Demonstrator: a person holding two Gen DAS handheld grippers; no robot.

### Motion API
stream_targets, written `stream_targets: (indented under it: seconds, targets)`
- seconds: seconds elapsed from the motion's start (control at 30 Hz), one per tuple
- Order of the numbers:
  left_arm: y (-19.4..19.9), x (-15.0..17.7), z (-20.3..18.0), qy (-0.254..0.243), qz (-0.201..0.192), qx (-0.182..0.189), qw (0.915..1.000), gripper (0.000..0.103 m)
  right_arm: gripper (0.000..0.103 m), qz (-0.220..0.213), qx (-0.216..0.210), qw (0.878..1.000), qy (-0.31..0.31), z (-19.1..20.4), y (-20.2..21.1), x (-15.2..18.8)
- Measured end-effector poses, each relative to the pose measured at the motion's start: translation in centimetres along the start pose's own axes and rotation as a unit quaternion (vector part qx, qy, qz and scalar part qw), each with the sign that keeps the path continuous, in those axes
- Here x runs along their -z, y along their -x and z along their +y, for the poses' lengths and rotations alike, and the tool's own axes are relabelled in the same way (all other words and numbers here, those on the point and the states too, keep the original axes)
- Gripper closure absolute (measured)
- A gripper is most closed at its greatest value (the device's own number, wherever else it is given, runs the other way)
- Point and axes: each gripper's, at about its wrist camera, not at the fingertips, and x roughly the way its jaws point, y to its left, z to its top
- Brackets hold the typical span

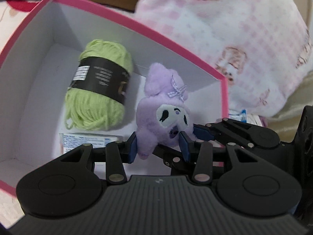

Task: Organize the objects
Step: 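Lower the plush toy into the pink box beside the yarn and open the left tool, then raise the open left tool up out of the pink box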

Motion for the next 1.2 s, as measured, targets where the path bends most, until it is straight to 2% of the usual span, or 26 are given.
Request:
stream_targets:
  seconds: [0.1, 0.23, 0.3, 0.43, 0.53, 0.57, 0.73, 0.93, 1.2]
  targets:
    - [-0.5, -0.4, 0.6, 0.010, 0.003, -0.003, 0.9999, 0.061, 0.053, 0.022, 0.002, 1.000, -0.001, -0.5, -1.2, -0.7]
    - [-0.8, -1.2, 0.8, 0.013, 0.001, -0.014, 0.9998, 0.062, 0.053, 0.029, 0.019, 0.999, 0.016, -0.8, -2.2, -1.2]
    - [-1.2, -1.5, 1.1, 0.020, 0.006, -0.018, 0.9996, 0.062, 0.053, 0.036, 0.012, 0.999, 0.012, -1.1, -2.7, -1.4]
    - [-1.8, -1.5, 1.3, 0.024, 0.011, -0.027, 0.9993, 0.069, 0.053, 0.048, 0.010, 0.999, 0.021, -1.3, -3.7, -1.5]
    - [-2.1, -1.3, 1.6, 0.030, 0.011, -0.034, 0.9989, 0.070, 0.050, 0.048, 0.012, 0.998, 0.036, -1.0, -3.6, -1.3]
    - [-2.2, -1.3, 1.7, 0.032, 0.010, -0.033, 0.9989, 0.070, 0.046, 0.047, 0.014, 0.998, 0.039, -0.9, -3.5, -1.3]
    - [-2.8, -1.4, 1.4, 0.037, 0.015, -0.052, 0.9979, 0.072, 0.030, 0.021, 0.022, 0.998, 0.058, -0.2, -2.2, -0.9]
    - [-1.9, -1.1, 0.3, 0.028, 0.004, -0.062, 0.9977, 0.072, 0.029, -0.005, 0.025, 0.997, 0.076, 0.9, 0.5, 0.5]
    - [0.6, 0.1, -1.5, 0.001, -0.009, -0.092, 0.9957, 0.072, 0.028, -0.061, -0.029, 0.997, 0.030, 0.3, 5.1, 3.2]
